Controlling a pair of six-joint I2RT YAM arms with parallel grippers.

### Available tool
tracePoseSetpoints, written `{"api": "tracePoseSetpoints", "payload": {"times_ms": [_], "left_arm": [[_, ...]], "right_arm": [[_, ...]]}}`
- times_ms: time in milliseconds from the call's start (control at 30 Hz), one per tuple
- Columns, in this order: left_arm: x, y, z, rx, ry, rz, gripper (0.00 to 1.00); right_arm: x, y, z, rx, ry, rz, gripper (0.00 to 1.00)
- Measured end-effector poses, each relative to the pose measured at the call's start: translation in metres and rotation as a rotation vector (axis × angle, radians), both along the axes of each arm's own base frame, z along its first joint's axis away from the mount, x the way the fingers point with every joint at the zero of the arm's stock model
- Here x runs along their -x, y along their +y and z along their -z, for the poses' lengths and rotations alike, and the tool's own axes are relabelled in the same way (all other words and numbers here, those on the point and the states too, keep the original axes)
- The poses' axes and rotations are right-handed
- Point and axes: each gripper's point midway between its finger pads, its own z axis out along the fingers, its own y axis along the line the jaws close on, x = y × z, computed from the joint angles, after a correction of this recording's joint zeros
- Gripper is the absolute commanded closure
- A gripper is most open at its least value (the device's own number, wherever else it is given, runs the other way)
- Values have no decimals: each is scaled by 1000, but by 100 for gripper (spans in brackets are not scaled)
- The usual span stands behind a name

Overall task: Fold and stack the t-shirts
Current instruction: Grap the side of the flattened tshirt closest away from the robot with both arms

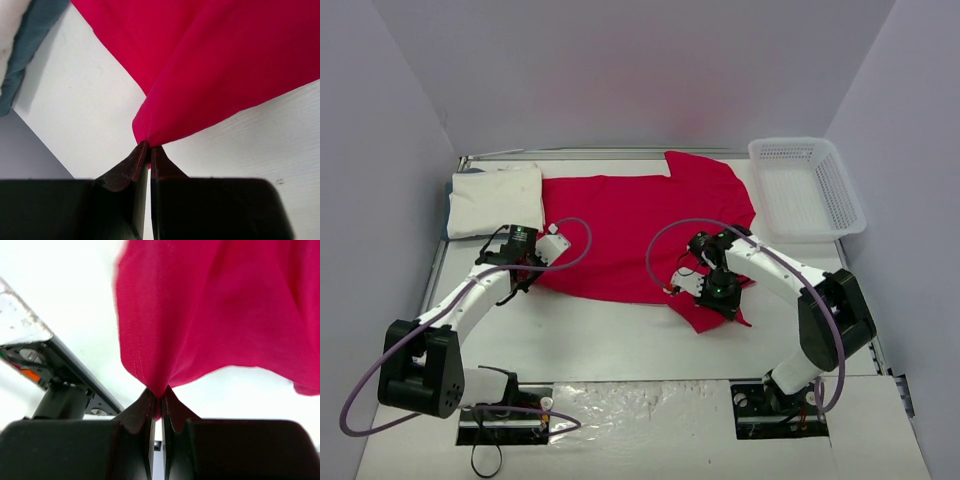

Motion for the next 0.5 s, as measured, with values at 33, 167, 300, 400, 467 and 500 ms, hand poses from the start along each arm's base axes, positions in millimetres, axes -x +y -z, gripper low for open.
{"api": "tracePoseSetpoints", "payload": {"times_ms": [33,167,300,400,467,500], "left_arm": [[3,1,3,-3,11,6,98],[14,3,14,-19,50,22,98],[17,3,16,-24,57,39,98],[19,2,14,-19,46,47,97],[21,2,12,-17,42,53,98],[21,1,12,-15,40,58,98]], "right_arm": [[1,-3,-3,-5,5,12,100],[15,-5,-15,-31,61,20,100],[26,-4,-24,-61,83,27,100],[29,-4,-30,-80,71,30,100],[31,-4,-32,-93,63,34,100],[32,-4,-34,-102,60,38,100]]}}
